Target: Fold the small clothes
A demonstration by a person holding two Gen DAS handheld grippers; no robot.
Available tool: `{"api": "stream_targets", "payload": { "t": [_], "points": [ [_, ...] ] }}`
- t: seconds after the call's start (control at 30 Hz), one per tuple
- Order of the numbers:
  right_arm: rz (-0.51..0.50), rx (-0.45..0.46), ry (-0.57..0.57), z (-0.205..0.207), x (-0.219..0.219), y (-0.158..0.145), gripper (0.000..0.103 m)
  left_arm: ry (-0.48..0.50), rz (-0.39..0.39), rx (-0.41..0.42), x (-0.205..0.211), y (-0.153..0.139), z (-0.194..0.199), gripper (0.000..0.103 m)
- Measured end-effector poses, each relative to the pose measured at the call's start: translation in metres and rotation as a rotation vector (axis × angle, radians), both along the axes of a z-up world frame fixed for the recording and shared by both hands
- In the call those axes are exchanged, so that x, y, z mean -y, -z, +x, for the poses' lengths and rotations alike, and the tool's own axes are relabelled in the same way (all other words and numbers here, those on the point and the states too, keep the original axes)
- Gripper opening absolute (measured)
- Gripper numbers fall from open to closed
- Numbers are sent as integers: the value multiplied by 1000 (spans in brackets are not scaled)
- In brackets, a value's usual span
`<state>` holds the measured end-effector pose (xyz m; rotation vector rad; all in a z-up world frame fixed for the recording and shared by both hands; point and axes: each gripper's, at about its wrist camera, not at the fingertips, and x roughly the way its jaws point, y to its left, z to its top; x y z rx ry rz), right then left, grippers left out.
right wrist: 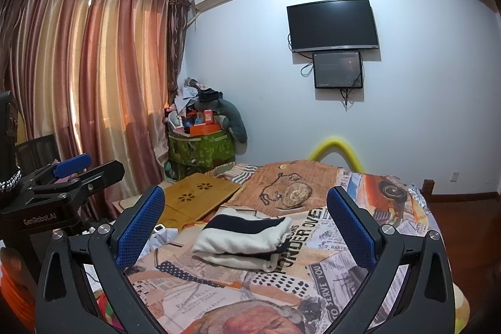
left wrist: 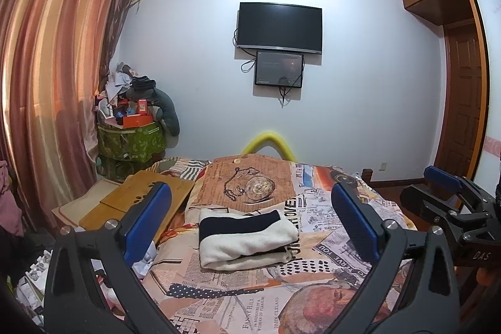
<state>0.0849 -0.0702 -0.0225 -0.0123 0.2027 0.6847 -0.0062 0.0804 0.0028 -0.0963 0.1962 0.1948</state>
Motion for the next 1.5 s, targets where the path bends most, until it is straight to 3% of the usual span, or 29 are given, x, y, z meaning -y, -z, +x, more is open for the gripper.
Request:
{"api": "stream_targets", "payload": {
  "t": [1.5],
  "points": [
    [-8, -1, 19, 2, 5, -4, 103, 78, -10, -29, 9, 1, 5, 103]
  ]
}}
